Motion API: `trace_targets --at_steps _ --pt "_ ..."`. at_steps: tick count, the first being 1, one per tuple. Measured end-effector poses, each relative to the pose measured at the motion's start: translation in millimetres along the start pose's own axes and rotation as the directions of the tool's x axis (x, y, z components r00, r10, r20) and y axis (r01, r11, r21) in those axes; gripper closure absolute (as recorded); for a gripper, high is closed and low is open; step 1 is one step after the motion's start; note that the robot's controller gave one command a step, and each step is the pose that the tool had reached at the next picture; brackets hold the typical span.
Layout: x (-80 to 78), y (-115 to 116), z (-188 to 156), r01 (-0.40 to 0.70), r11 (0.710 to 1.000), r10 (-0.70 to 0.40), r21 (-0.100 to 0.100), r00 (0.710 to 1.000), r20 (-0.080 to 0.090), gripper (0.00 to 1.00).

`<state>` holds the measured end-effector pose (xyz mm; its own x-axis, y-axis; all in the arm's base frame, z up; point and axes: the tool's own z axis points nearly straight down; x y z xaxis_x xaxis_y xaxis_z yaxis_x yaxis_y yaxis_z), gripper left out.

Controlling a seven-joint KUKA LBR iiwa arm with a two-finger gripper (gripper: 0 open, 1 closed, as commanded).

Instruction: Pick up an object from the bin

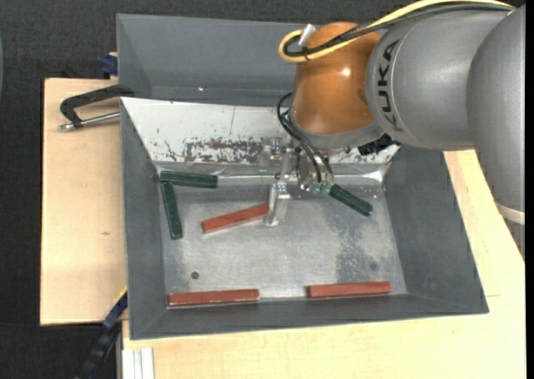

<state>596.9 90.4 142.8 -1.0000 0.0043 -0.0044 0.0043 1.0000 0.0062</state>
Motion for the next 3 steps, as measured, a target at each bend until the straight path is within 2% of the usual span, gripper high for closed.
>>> trace_targets --at_steps 1,2,3 --pt "21.9 -2 60 0.052 0.999 -0.052 0.006 0.999 -0.002 0.0" --pt "-0.7 9 71 0.022 1.0 -0.022 0.004 1.0 0.001 1.0" --pt "-0.8 9 71 0.021 1.0 -0.021 0.004 1.0 0.001 0.0"
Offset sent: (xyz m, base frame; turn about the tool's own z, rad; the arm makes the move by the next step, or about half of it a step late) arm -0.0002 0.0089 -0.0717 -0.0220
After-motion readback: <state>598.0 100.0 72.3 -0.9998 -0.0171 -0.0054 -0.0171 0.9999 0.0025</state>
